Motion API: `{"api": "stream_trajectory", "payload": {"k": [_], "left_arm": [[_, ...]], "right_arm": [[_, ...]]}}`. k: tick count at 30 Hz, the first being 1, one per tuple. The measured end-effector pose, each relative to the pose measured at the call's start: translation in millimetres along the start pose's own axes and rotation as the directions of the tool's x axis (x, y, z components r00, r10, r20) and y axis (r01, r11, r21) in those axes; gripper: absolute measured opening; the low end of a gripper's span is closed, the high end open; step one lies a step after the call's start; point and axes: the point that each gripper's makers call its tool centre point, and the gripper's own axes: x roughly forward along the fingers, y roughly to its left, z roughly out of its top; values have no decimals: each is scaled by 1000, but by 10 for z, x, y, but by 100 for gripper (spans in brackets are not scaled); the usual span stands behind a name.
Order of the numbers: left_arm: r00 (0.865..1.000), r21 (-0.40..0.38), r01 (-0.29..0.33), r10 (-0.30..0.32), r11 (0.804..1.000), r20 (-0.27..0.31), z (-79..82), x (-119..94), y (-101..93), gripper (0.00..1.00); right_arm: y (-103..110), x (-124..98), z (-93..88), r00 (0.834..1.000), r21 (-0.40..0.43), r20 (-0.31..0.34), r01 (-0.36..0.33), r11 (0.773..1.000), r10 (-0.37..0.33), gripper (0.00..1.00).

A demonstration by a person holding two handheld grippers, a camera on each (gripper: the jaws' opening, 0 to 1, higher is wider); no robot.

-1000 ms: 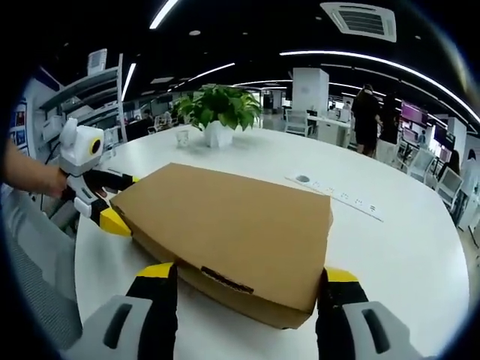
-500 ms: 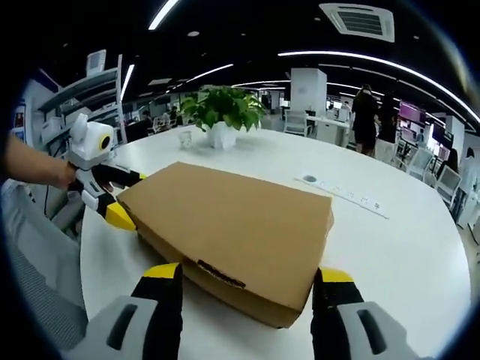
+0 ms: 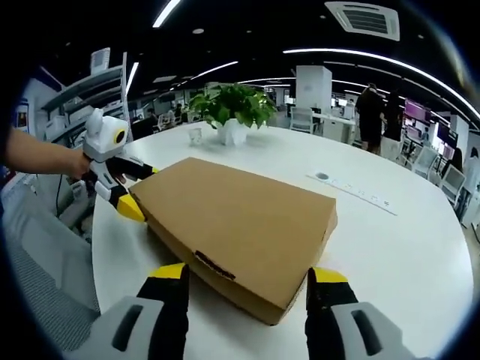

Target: Operate the shoe box by opening the lid, removing the specified soft item, and placing it in the target area until the item is outside and the box remains undamaged.

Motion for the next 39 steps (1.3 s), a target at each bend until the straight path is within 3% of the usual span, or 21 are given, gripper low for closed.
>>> {"api": "stream_trajectory", "payload": {"k": [30,39], "left_arm": [[995,63,49,-43,997,-88,-356,-552,283,88],[996,63,53,-48,997,-80,-458,-684,360,90]], "right_arm": [[809,54,22,993,-57,-15,-115,992,115,47],[1048,53,13,988,-72,-17,-151,986,150,45]]}}
